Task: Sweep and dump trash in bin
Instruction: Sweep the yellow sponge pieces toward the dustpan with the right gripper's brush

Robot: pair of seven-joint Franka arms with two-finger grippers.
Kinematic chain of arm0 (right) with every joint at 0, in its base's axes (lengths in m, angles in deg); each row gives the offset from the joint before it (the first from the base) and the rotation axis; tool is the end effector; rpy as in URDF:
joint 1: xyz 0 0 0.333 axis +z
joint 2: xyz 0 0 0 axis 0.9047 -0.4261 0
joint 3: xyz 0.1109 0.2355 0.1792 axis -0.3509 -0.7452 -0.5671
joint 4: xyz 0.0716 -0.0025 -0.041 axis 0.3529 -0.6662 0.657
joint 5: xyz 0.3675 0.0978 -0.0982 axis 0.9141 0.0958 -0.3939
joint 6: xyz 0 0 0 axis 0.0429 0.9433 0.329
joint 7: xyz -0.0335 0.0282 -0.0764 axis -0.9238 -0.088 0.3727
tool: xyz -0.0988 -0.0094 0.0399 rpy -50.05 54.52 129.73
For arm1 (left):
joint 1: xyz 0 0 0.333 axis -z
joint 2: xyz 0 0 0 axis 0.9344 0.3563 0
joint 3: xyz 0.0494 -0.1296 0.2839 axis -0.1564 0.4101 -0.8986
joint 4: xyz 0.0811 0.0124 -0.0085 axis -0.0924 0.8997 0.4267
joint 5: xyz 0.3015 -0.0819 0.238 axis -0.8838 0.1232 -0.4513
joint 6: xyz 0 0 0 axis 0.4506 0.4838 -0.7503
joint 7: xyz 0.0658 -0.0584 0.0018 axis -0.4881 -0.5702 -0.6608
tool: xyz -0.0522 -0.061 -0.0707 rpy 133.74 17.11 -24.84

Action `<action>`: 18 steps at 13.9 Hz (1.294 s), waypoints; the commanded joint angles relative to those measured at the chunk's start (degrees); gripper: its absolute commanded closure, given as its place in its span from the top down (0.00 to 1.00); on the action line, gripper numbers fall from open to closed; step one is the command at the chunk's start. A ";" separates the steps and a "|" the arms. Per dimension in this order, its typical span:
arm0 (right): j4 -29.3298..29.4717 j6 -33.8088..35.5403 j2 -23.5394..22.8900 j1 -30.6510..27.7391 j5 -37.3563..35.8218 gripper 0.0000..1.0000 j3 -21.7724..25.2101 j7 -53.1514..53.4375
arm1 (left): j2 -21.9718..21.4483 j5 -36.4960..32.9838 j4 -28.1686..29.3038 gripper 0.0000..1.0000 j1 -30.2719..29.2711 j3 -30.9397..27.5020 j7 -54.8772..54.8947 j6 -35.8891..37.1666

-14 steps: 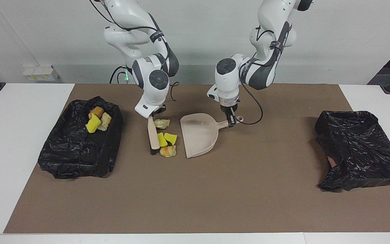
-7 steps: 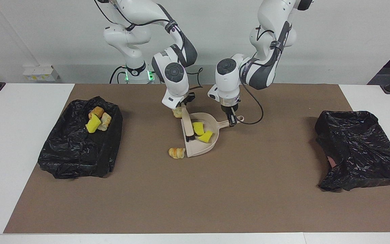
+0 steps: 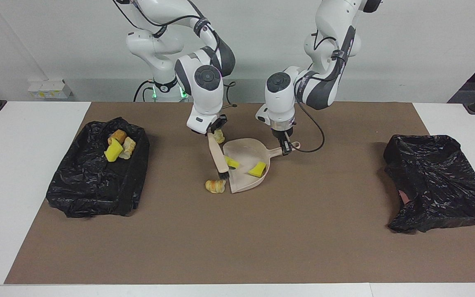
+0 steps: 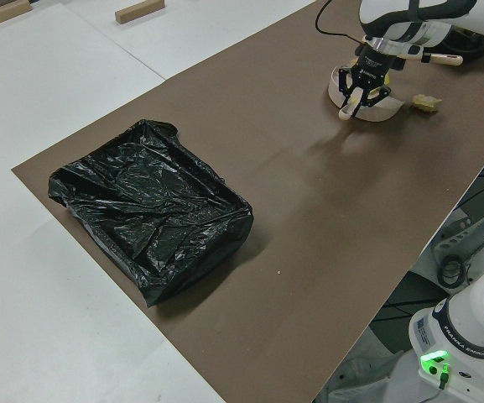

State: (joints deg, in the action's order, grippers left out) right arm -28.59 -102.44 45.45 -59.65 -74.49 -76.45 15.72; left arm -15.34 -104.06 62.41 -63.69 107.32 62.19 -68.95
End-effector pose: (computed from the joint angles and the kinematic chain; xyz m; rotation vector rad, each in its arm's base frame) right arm 0.5084 0.2563 0.3984 2.9268 0.6184 -0.3230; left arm 0.4722 -0.3170 0.3611 -2.2126 1.9673 0.1830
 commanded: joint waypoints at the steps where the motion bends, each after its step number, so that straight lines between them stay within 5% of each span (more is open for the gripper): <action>1: 8.66 1.99 -8.96 -0.74 -10.18 0.00 -0.54 -2.91 | -0.58 -1.58 -0.99 0.00 -1.04 -0.18 -0.79 2.92; 6: 7.81 -3.90 -12.85 -0.91 -9.10 0.00 -0.63 -2.30 | -0.58 -1.58 -0.91 0.00 -1.30 -0.10 -2.81 2.83; 14: 7.80 1.90 -11.54 0.41 16.12 0.00 -4.05 5.34 | -0.58 -1.67 -0.03 0.00 -1.92 -0.01 -2.72 1.69; 18: 7.80 4.08 -6.62 -1.18 29.40 0.00 -2.57 12.53 | 0.38 -1.67 0.15 0.00 -2.18 -0.01 -0.02 -1.82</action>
State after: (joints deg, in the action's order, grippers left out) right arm -20.76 -101.23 35.61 -59.38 -49.87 -79.46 24.67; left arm -15.11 -104.33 61.94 -65.10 107.08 61.19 -67.97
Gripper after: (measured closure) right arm 0.740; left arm 0.687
